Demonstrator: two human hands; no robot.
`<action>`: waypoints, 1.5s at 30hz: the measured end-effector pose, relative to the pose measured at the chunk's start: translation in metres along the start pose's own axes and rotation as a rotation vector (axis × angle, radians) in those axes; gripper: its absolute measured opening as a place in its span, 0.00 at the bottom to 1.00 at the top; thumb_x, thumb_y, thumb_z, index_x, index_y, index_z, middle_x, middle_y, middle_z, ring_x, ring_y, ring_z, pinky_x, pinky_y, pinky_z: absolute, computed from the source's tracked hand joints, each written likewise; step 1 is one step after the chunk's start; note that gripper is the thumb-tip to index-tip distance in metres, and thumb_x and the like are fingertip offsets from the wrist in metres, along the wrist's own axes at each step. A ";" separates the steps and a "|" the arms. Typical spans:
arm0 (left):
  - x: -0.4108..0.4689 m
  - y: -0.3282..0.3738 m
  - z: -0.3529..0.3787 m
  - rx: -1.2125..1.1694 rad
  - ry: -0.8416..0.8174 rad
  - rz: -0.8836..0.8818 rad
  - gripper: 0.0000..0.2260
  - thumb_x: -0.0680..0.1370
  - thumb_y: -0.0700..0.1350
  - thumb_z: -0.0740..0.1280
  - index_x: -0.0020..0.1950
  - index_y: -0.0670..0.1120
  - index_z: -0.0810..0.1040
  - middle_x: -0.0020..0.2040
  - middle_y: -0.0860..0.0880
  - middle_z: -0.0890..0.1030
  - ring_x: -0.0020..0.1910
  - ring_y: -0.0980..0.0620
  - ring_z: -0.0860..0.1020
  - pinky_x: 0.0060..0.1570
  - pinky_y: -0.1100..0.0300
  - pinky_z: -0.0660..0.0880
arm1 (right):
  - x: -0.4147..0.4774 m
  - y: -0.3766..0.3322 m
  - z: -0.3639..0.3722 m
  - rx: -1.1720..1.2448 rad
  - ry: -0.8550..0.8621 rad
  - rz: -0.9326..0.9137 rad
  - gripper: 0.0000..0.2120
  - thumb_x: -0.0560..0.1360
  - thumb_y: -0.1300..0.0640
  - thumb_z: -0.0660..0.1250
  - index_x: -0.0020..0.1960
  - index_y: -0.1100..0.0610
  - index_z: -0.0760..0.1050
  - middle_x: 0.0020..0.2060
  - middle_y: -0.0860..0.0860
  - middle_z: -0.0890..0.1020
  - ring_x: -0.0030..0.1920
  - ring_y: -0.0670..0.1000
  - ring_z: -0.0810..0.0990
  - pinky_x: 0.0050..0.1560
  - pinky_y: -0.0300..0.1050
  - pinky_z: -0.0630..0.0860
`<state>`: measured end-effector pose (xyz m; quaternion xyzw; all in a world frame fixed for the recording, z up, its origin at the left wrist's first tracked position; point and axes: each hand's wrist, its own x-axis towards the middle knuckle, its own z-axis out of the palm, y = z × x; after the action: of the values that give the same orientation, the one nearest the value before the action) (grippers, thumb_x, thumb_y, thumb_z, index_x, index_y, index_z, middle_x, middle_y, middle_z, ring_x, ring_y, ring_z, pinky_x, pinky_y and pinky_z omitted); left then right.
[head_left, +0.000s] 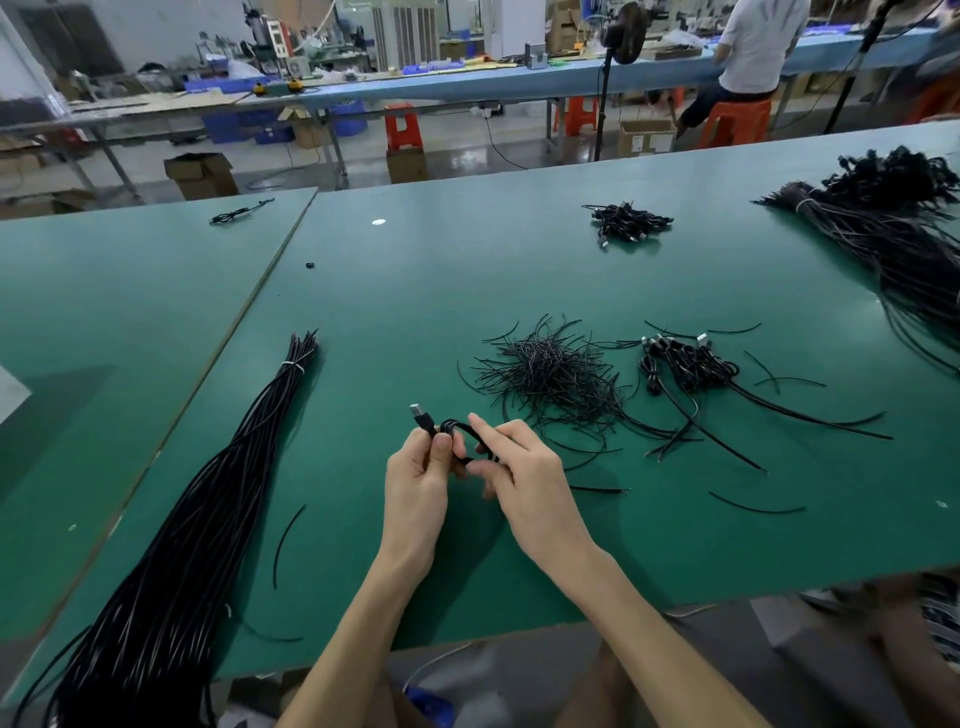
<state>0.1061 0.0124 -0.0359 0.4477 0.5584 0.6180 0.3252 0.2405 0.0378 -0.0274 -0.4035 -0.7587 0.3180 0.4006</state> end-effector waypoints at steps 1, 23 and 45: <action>0.000 0.000 0.000 -0.002 -0.006 0.003 0.13 0.86 0.39 0.59 0.43 0.41 0.76 0.40 0.49 0.79 0.40 0.47 0.77 0.48 0.44 0.77 | 0.000 0.001 -0.001 0.024 0.015 0.021 0.24 0.81 0.65 0.68 0.75 0.58 0.72 0.50 0.46 0.75 0.36 0.45 0.77 0.48 0.35 0.77; -0.002 0.000 0.000 -0.033 0.048 0.011 0.13 0.85 0.42 0.62 0.43 0.44 0.80 0.42 0.51 0.85 0.41 0.54 0.79 0.45 0.63 0.76 | -0.006 -0.006 0.004 -0.335 -0.150 -0.112 0.19 0.87 0.57 0.56 0.77 0.59 0.66 0.51 0.52 0.70 0.39 0.54 0.76 0.42 0.54 0.78; -0.004 0.007 -0.004 -0.218 0.108 -0.040 0.12 0.70 0.50 0.79 0.47 0.44 0.86 0.41 0.42 0.86 0.40 0.46 0.84 0.46 0.57 0.82 | -0.003 -0.003 0.003 -0.192 0.014 -0.125 0.17 0.84 0.64 0.61 0.73 0.61 0.73 0.49 0.50 0.72 0.41 0.52 0.77 0.46 0.51 0.78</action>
<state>0.1052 0.0059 -0.0297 0.3646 0.5136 0.6915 0.3538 0.2378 0.0330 -0.0280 -0.3941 -0.8064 0.2156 0.3845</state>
